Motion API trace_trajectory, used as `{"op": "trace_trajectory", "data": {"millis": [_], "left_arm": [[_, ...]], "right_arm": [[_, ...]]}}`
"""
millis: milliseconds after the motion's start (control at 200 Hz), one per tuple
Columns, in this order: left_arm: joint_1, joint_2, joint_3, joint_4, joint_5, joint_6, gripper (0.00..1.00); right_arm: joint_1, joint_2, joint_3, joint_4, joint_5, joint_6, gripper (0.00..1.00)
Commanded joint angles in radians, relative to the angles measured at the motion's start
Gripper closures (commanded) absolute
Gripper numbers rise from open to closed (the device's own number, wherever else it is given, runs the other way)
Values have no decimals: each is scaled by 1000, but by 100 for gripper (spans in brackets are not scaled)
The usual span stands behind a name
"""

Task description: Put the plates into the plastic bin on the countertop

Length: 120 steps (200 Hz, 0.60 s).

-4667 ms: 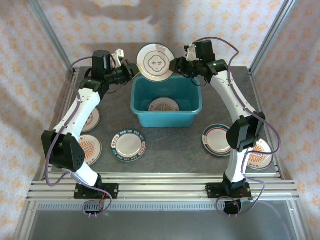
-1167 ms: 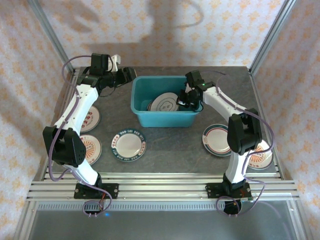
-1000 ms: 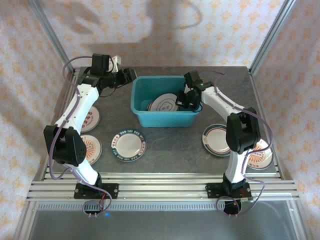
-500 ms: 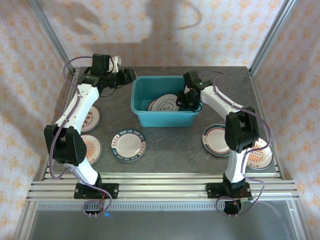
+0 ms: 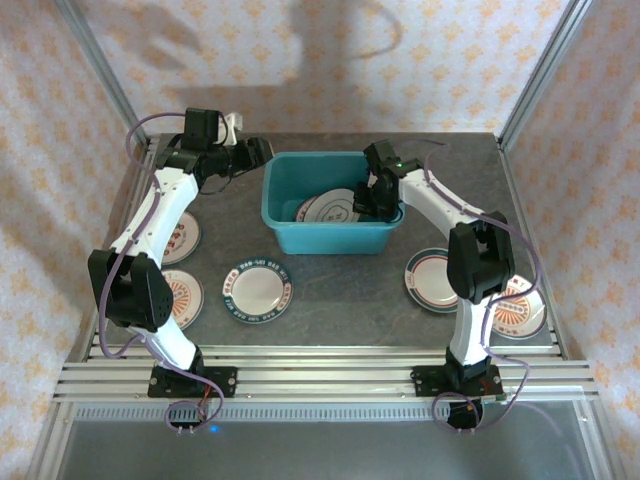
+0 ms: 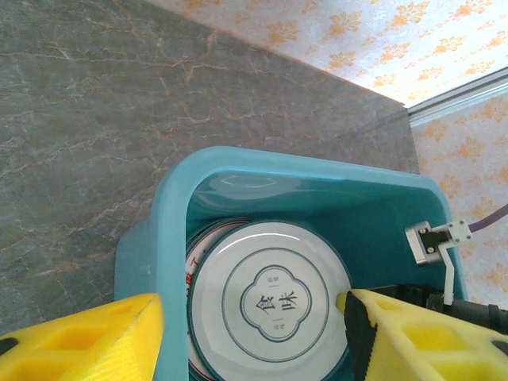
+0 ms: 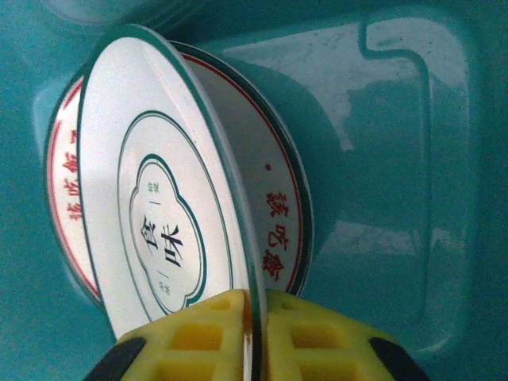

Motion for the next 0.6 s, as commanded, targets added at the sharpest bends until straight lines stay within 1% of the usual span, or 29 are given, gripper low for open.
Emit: {"op": "trace_trajectory", "data": {"millis": [0, 295, 385, 515, 596], "left_arm": [[6, -11, -4, -24, -21, 24, 38], [6, -18, -14, -23, -32, 17, 38], [6, -21, -17, -23, -40, 14, 38], [5, -31, -17, -45, -91, 11, 38], [11, -42, -19, -77, -134, 5, 38]], "right_arm": [[10, 17, 33, -55, 53, -14, 83], [12, 7, 54, -69, 74, -27, 69], [13, -8, 63, -73, 78, -33, 62], [16, -39, 76, -85, 79, -43, 55], [19, -70, 76, -88, 79, -50, 53]]}}
